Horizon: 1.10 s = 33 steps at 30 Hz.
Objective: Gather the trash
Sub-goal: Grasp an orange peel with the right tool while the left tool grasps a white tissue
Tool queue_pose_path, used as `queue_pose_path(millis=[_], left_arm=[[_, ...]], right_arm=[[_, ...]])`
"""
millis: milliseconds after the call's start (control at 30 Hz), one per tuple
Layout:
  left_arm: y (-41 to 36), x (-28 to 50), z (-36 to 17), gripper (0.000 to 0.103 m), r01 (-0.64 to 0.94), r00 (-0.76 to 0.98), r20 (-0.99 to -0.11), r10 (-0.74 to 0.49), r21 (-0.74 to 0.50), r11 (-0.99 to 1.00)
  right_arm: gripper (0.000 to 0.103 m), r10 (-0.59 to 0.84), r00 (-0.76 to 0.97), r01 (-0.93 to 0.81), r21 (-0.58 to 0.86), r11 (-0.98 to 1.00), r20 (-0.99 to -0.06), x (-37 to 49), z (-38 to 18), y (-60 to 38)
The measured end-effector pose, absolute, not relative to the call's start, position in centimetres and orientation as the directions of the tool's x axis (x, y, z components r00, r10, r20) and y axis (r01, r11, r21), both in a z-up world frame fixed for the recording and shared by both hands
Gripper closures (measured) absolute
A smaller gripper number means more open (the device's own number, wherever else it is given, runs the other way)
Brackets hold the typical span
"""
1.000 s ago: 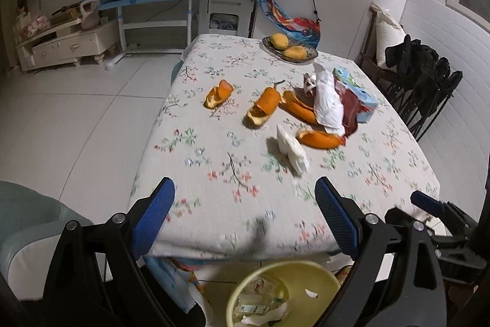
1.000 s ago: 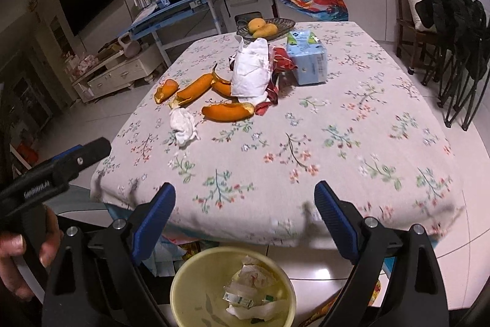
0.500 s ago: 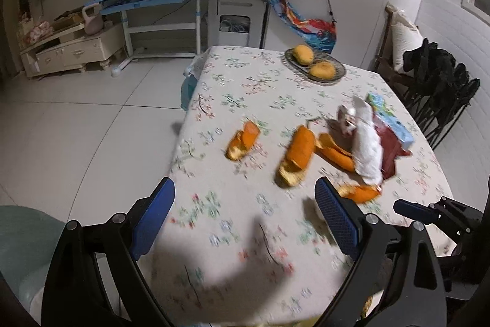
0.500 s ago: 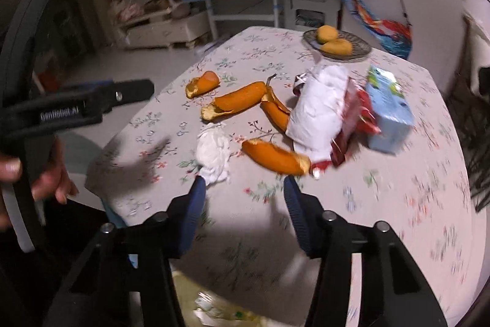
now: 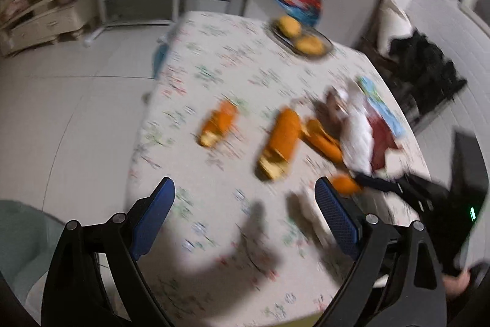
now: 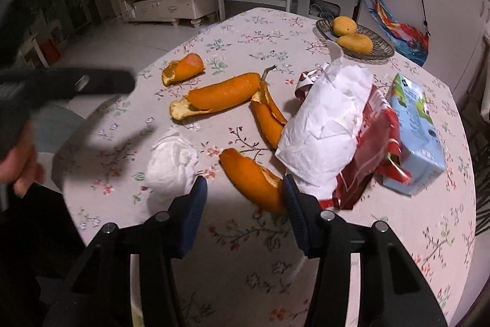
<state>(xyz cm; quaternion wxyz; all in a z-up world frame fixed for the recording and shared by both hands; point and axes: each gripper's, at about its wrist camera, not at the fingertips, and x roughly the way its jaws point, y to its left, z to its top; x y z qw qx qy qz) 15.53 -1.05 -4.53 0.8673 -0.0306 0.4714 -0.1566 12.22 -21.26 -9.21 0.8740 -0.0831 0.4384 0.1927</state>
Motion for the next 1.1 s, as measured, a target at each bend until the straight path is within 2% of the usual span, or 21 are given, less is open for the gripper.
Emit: queue_pose_path(millis=[67,100,167,200,233,367,500,567,700,800,867,1000,1100], left_arm=[[-1.7,14.9,-4.7,0.014,0.263,0.499,-0.809,-0.309,-0.199,0.944],[-2.1,14.7,-4.9,0.014,0.268,0.490,-0.812,-0.316,-0.205,0.941],[-2.8,14.5,-5.3,0.014,0.274,0.477,-0.818,-0.321,-0.209,0.939],[-3.3,14.4,-5.5,0.014,0.281,0.470,-0.821,-0.324,-0.208,0.937],[-3.6,14.3,-5.7,0.014,0.286,0.466,-0.823,-0.325,-0.207,0.936],[-4.9,14.0,-5.8,0.015,0.309,0.469,-0.825,-0.317,-0.183,0.933],[-6.2,13.9,-6.2,0.023,0.326,0.465,-0.831,-0.305,-0.160,0.932],[-7.0,13.9,-6.5,0.032,0.334,0.465,-0.837,-0.289,-0.136,0.933],[-7.7,13.6,-6.8,0.043,0.343,0.472,-0.839,-0.271,-0.108,0.933],[-7.9,13.5,-6.9,0.058,0.348,0.472,-0.840,-0.268,-0.102,0.932],[-8.0,13.5,-7.1,0.074,0.352,0.468,-0.842,-0.268,-0.101,0.931],[-7.7,13.4,-7.1,0.078,0.349,0.485,-0.832,-0.268,-0.097,0.932],[-6.5,13.2,-6.3,0.079,0.330,0.494,-0.814,-0.307,-0.151,0.932]], right_arm=[[0.060,0.255,0.546,-0.403,0.017,0.915,-0.798,12.5,-9.2,-21.4],[0.071,0.257,0.540,-0.395,0.029,0.918,-0.802,12.6,-9.0,-21.6],[0.081,0.275,0.519,-0.385,0.066,0.921,-0.810,12.4,-8.7,-22.3],[0.089,0.283,0.511,-0.381,0.081,0.921,-0.812,12.2,-8.6,-22.6],[0.091,0.285,0.501,-0.376,0.091,0.922,-0.817,11.8,-8.4,-22.9],[0.091,0.280,0.495,-0.337,0.115,0.934,-0.822,9.2,-7.6,-24.5],[0.091,0.286,0.498,-0.277,0.163,0.947,-0.819,7.1,-7.2,-26.4],[0.091,0.307,0.499,-0.228,0.220,0.949,-0.811,6.2,-7.1,-27.7],[0.091,0.333,0.501,-0.168,0.287,0.943,-0.799,5.9,-7.4,-28.9],[0.091,0.348,0.506,-0.159,0.310,0.937,-0.790,5.7,-7.3,-29.0],[0.091,0.352,0.507,-0.156,0.318,0.935,-0.787,5.5,-7.4,-28.9],[0.091,0.377,0.516,-0.138,0.360,0.923,-0.769,5.0,-7.5,-29.1],[0.091,0.411,0.533,-0.121,0.414,0.902,-0.739,4.2,-7.4,-29.7]])
